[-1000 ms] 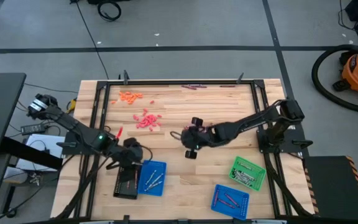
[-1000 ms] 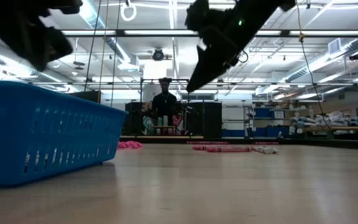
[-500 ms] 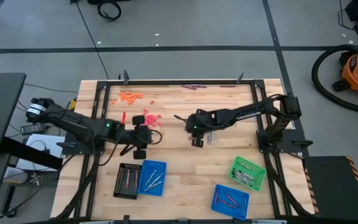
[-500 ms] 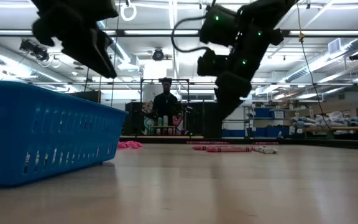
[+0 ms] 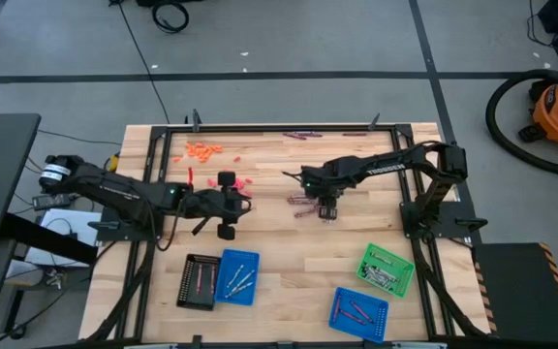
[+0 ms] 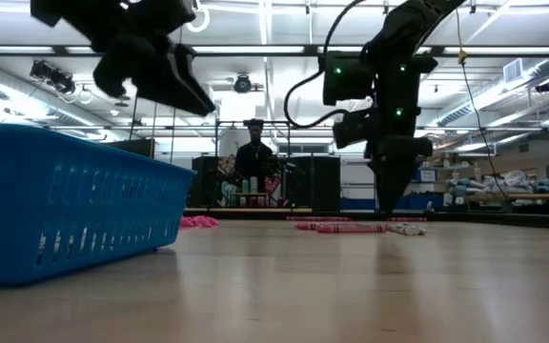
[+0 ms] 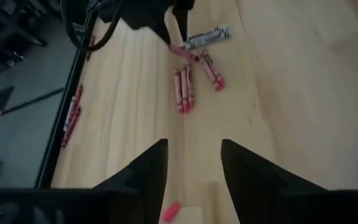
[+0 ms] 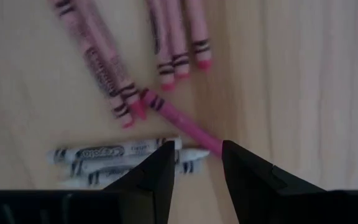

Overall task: Sort crayons
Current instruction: Put the red crayon into the right blue bin

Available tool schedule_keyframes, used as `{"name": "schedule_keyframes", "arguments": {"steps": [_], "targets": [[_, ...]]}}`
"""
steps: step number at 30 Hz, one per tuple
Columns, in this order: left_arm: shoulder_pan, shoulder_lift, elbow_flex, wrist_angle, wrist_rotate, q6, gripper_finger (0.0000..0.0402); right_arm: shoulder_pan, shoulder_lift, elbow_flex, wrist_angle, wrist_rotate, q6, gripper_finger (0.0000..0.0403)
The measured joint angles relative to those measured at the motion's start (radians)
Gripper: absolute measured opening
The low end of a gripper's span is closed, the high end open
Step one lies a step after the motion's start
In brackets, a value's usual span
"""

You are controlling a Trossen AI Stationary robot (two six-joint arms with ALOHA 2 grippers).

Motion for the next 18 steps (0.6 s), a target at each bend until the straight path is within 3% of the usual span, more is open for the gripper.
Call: {"name": "schedule_keyframes", "arguments": {"steps": [8,18], "targets": [[0.047,-0.003,-0.081,0.162,0.000,0.037,0.0160,-0.001,0.000,0.003,0.054,-0.008,-0.119,0.0142],[0.053,-0.003,-0.085,0.151,0.002,0.035,0.0160,-0.003,0.000,-0.044,0.124,-0.046,-0.134,0.0142]]}}
